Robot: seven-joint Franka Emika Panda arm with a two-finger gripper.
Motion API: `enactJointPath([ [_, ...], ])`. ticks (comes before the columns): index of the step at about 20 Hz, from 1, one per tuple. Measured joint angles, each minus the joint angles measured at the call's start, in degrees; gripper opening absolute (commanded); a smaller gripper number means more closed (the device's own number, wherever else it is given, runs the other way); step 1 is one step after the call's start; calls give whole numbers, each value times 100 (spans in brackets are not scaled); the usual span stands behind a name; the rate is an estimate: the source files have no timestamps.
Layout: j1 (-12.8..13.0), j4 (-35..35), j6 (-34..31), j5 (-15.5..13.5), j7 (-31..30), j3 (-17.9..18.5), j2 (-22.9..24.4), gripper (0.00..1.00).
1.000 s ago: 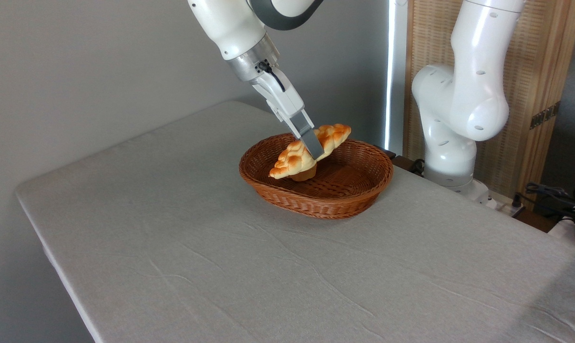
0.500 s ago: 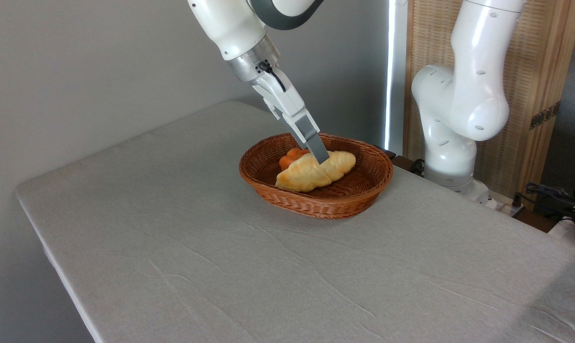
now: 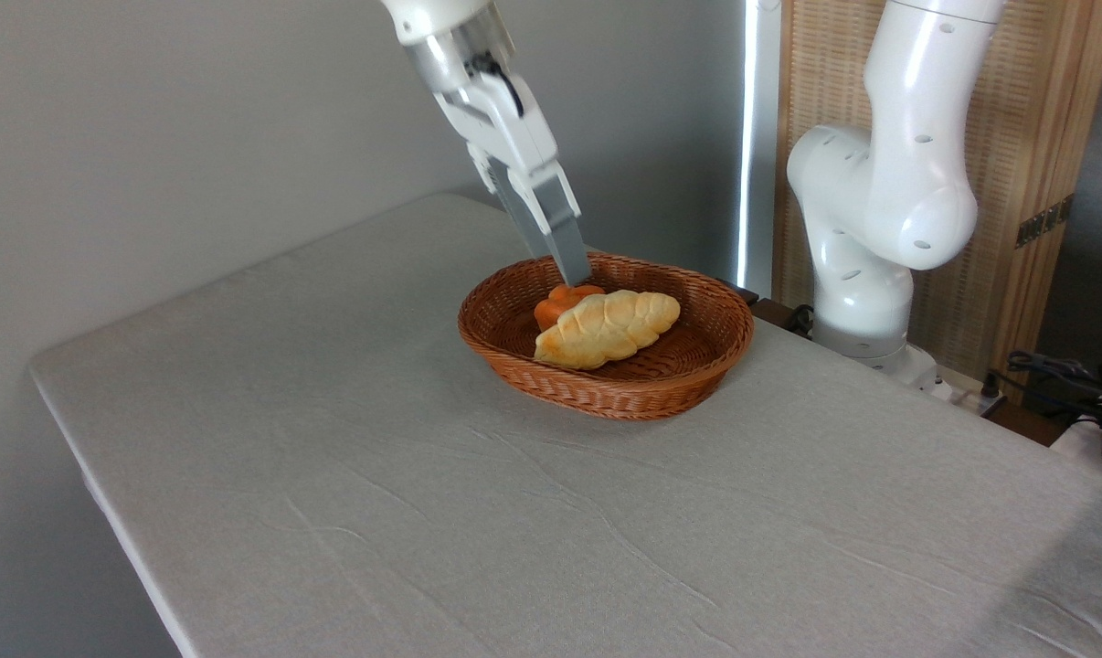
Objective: Put bread into the basket
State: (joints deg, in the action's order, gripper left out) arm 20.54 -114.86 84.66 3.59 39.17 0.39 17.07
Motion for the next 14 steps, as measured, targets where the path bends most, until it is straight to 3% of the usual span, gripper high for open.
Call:
enactJointPath([
  [4, -75, 856, 33, -12, 1, 348, -342, 100],
  [9, -85, 1982, 118, -271, 2, 773, -1085, 100],
  [14, -86, 2410, 742, -485, 2, 908, -1481, 100],
])
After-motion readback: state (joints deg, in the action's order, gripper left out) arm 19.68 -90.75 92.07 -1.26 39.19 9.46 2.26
